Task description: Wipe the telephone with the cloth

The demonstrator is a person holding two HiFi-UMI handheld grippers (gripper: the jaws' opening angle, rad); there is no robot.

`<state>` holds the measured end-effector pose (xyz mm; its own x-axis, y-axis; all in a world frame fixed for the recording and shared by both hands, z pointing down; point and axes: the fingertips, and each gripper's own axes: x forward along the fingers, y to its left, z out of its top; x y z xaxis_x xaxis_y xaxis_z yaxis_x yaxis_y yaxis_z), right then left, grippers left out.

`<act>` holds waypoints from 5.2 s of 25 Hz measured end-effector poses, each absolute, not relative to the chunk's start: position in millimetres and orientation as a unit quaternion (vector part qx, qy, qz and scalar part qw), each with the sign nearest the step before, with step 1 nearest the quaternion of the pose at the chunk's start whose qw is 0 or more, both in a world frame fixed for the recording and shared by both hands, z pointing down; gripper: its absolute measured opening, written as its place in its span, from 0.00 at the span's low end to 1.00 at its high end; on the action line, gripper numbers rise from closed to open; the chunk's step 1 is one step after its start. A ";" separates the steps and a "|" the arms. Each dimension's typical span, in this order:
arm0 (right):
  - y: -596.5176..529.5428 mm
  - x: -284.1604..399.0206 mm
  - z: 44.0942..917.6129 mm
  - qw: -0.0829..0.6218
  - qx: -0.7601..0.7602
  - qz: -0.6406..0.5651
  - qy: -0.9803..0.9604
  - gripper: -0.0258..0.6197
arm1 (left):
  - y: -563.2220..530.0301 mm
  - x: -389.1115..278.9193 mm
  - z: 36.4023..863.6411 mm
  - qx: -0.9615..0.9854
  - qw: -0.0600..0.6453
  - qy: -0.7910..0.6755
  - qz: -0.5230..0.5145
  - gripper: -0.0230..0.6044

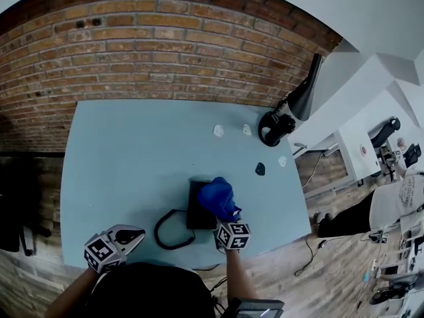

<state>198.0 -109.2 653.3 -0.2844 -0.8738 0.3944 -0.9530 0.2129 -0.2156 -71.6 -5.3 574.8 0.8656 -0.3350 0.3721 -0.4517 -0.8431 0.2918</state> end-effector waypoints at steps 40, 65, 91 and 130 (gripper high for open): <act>-42.9 194.2 687.5 0.070 0.593 0.263 -0.757 0.24 | 4.4 -74.1 582.4 0.946 0.200 -0.203 0.155 0.07; -7.0 136.2 671.0 0.240 0.436 0.233 -0.836 0.24 | -8.0 -81.5 581.6 0.943 0.193 -0.204 0.176 0.07; -73.2 -12.9 411.6 0.014 0.413 -0.031 -0.910 0.24 | -62.7 -96.9 422.0 0.950 0.007 -0.311 0.038 0.07; -67.7 -26.9 440.0 0.019 0.413 -0.008 -0.910 0.21 | -55.3 -94.7 447.0 0.952 0.018 -0.301 0.050 0.07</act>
